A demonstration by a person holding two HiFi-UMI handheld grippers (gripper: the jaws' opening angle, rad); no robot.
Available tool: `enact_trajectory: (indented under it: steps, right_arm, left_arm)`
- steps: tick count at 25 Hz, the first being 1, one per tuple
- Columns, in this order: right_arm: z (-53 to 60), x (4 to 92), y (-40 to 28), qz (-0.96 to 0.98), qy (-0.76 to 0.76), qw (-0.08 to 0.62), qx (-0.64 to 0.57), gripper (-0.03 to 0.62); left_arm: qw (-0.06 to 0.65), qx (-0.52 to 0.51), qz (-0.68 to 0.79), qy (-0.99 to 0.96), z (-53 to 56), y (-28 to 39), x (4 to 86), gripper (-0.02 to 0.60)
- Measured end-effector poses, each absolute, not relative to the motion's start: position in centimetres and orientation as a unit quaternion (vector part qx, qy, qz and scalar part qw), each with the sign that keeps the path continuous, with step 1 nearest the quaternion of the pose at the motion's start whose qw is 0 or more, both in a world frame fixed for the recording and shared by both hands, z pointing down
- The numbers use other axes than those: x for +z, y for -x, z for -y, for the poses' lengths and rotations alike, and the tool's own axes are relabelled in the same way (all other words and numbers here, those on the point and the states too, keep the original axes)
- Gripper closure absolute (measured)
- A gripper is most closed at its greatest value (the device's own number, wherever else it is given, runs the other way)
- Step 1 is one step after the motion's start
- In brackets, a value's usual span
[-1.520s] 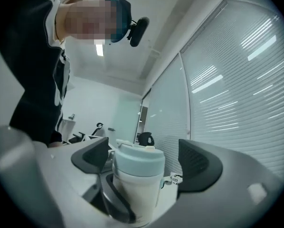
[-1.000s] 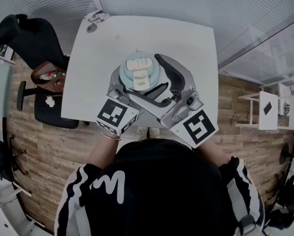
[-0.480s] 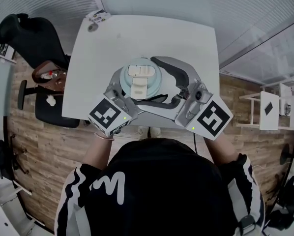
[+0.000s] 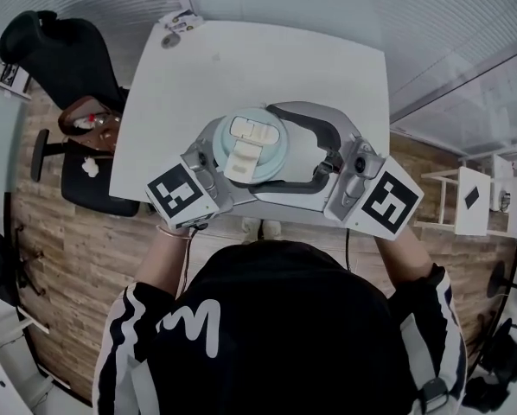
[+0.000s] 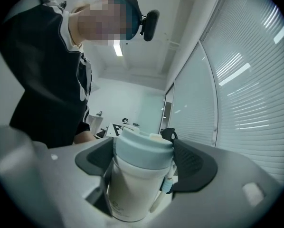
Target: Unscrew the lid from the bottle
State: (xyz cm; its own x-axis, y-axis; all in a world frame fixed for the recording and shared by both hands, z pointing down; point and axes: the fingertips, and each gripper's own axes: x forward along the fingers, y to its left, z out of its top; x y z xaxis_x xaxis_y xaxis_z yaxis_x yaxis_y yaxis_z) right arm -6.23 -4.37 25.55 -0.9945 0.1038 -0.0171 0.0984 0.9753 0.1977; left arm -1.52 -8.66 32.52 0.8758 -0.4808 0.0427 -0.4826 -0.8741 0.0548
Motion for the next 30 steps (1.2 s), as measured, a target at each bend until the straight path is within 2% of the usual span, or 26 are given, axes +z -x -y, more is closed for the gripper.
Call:
enact_trajectory:
  steps: [11,17,20,25,30]
  right_arm:
    - [3.6,25.5,6.6,-0.990,-0.069,-0.006,0.124,0.206]
    - [4.5,24.0,5.2,-0.995,-0.002,0.063,0.082,0.210]
    - [5.3,24.3,5.9,-0.993,0.060,0.065,0.080,0.210]
    - [6.3,24.7,7.0,-0.986,0.136,0.073,0.060,0.210]
    - [6.7,25.1,7.6,-0.983,0.163,0.067,0.053,0.206]
  left_arm:
    - [0.040,0.006,0.243,-0.969,7.7,2.1,32.0,0.126]
    - [0.026,0.004,0.327,-0.945,9.7,3.5,32.4,0.126]
    - [-0.012,0.006,0.373,-0.928,10.6,4.7,32.5,0.126]
    - [0.016,-0.023,0.444,-0.896,12.5,5.8,32.5,0.126]
    - [0.005,0.000,0.463,-0.886,13.2,5.4,33.6,0.126]
